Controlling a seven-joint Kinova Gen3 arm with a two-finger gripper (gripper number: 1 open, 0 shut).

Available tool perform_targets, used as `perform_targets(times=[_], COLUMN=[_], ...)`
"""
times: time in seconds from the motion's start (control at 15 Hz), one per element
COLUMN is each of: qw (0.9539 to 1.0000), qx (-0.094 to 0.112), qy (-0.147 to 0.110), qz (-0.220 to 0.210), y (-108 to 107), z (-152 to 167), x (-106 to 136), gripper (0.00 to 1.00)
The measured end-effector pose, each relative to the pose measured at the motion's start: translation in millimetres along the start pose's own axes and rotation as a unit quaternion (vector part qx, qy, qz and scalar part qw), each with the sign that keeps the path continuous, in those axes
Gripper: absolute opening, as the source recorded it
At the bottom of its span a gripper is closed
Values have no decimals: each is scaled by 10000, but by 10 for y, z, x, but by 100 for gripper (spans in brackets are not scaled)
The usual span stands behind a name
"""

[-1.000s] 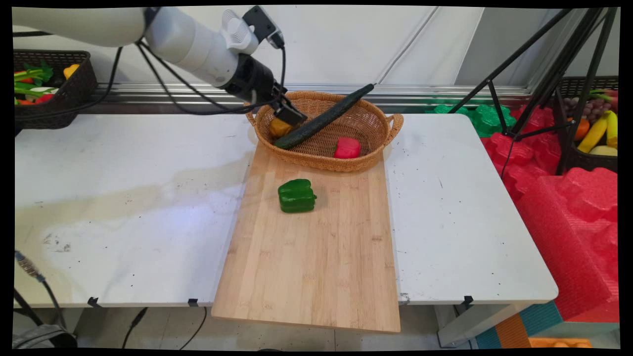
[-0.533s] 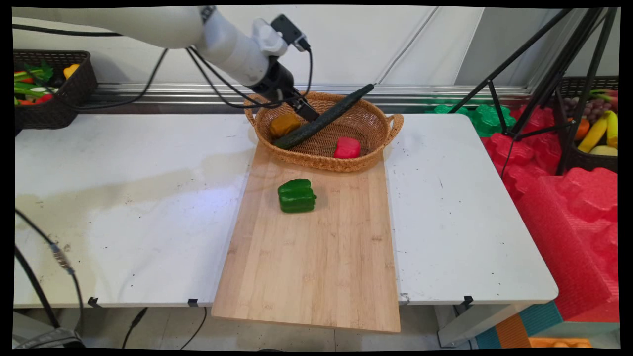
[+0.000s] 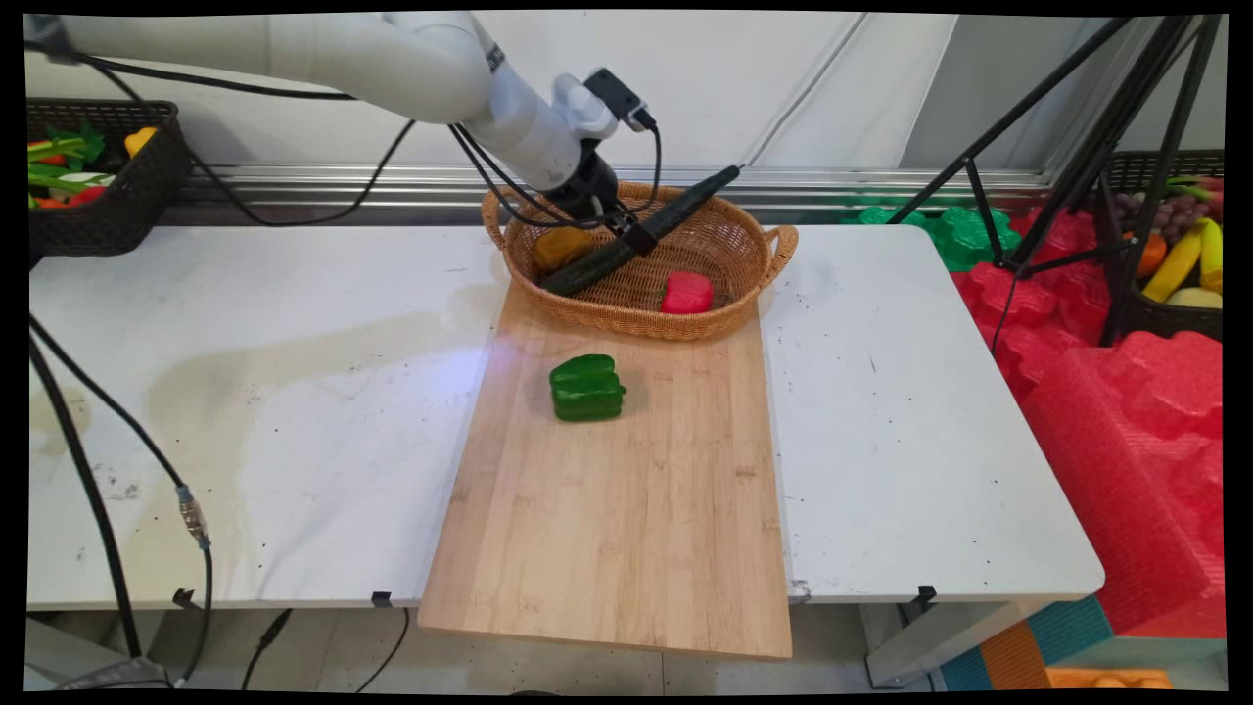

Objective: Pick up the cucumber from the vegetable basket

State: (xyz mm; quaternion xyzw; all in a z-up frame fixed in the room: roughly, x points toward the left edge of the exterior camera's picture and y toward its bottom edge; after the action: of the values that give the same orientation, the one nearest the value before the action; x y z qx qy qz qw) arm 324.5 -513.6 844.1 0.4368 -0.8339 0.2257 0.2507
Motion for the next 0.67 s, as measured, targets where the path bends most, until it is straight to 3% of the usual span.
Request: perform_targets(times=[0.47,0.53,0.67], qw=[9997,9996,9995], qx=[13,18,36], qy=[-195,-210,-242], qz=[-166,-180,-205], y=[-33,-34,-34], z=[384,405,449], x=[32,31,31], gripper=[100,0,0])
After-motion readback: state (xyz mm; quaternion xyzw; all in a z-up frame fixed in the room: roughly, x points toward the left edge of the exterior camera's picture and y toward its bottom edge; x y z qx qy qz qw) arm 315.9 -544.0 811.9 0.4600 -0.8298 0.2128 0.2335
